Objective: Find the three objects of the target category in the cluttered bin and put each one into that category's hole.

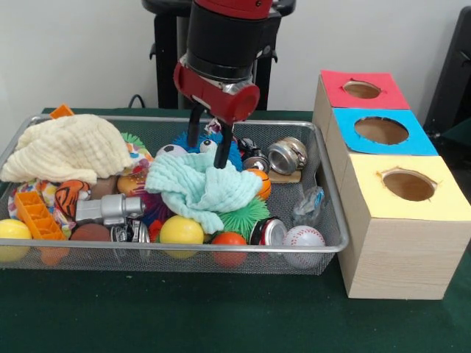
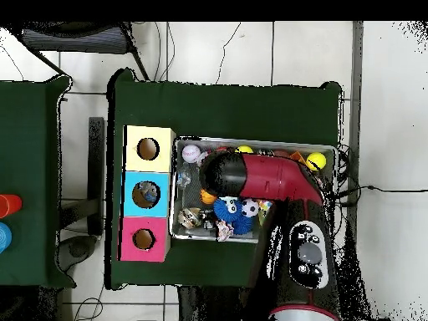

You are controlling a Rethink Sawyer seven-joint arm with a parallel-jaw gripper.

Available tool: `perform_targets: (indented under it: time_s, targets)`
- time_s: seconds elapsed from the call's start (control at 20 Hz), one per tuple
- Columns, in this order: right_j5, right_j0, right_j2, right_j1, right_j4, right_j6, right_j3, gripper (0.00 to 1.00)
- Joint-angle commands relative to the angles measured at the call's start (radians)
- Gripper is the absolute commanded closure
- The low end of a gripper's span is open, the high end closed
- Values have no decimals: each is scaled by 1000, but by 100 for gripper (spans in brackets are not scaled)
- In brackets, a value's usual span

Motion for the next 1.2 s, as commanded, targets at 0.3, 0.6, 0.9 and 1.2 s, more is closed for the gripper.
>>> perform_targets:
  time_s: [0.3,0.6,0.9,1.2]
  targets:
    - [-160,55,85,81,4,80,158,0]
    - [-206,77,76,126,33,116,151,0]
    - [-203,125,62,122,74,158,168,0]
    - [-197,153,53,129,105,159,151,0]
